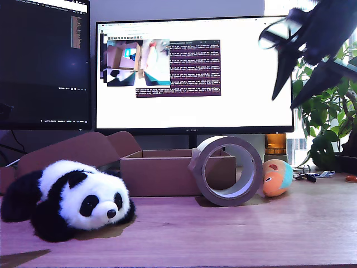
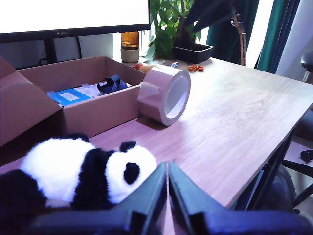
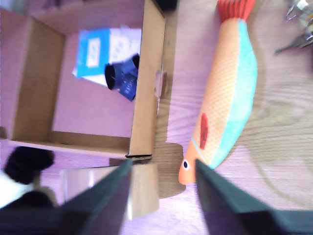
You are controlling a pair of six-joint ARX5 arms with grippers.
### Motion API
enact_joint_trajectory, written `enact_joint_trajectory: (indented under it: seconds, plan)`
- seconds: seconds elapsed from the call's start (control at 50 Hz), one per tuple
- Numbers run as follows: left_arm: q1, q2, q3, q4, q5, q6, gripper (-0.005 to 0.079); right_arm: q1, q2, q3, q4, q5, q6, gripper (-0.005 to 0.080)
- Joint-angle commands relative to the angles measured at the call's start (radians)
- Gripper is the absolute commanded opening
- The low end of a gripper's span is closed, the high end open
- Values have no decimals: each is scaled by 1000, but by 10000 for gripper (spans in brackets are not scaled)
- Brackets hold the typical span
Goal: Pick up the fish toy and place it inside the cardboard box
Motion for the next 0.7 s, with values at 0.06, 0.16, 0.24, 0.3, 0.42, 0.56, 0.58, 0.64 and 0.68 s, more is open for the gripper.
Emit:
enact_joint_trajectory:
  seconds: [0.06, 0.16, 0.24, 0.3, 0.42, 0.56, 0.58, 0.64, 0.68]
  plan:
    - [-1, -4, -19, -13, -2, 8, -12, 9, 64, 121, -80, 40, 3, 495]
    - [-1, -4, -19, -12, -2, 8, -12, 10, 124, 209, -158, 54, -19, 525]
    - [-1, -4, -19, -13, -2, 8, -12, 10, 168, 265, -210, 85, -19, 593]
    - [-1, -4, -19, -13, -2, 9, -12, 12, 197, 296, -238, 101, -29, 606]
    - [-1, -4, -19, -13, -8, 8, -12, 14, 252, 350, -282, 139, -35, 606]
    - [-1, -4, -19, -13, -9, 8, -12, 15, 300, 380, -285, 144, -35, 607]
    - [-1, -4, -19, -13, -9, 8, -12, 14, 305, 383, -285, 145, -35, 607]
    - [-1, -4, -19, -13, -9, 8, -12, 14, 319, 384, -279, 147, -34, 609]
    - [-1, -4, -19, -13, -9, 8, -12, 14, 326, 384, -276, 147, -34, 612]
